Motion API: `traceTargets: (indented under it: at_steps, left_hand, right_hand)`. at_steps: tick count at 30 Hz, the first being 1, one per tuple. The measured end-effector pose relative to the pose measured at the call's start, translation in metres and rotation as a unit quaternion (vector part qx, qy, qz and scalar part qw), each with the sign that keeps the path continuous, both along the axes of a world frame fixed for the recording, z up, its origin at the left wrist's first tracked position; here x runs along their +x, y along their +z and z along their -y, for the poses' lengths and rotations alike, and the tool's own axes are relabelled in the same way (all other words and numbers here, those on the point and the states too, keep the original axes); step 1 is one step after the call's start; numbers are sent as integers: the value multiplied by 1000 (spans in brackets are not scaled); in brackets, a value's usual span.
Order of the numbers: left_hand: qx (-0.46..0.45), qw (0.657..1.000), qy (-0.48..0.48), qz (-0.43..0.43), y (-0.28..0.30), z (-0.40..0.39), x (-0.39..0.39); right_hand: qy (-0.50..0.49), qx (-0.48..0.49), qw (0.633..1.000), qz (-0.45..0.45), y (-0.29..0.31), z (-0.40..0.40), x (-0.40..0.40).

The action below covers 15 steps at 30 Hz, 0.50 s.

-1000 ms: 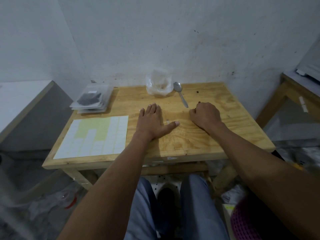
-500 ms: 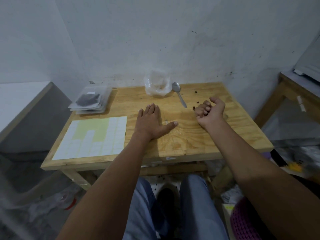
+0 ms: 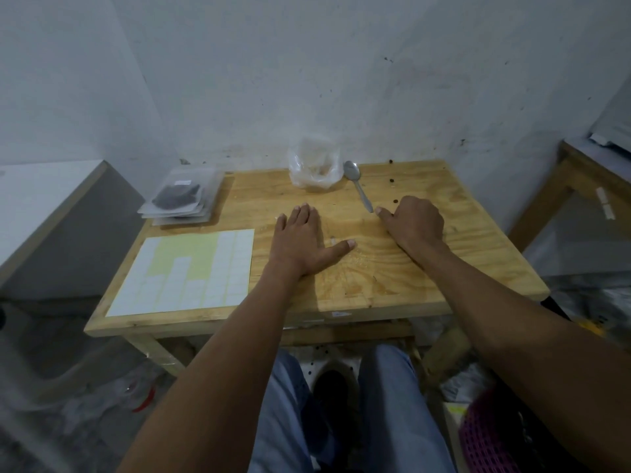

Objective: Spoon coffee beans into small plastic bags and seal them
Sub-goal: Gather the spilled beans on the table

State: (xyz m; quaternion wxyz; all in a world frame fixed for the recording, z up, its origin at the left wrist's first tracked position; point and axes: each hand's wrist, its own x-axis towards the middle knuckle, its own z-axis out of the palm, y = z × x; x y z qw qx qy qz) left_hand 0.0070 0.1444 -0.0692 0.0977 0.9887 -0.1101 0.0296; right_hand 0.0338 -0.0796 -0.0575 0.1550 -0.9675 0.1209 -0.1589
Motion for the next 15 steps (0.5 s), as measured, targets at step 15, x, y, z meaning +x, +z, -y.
traceTargets:
  at_steps: [15]
  left_hand:
    - [-12, 1000, 1, 0, 0, 0, 0]
  right_hand:
    - [32, -101, 992, -68, 11, -15, 3]
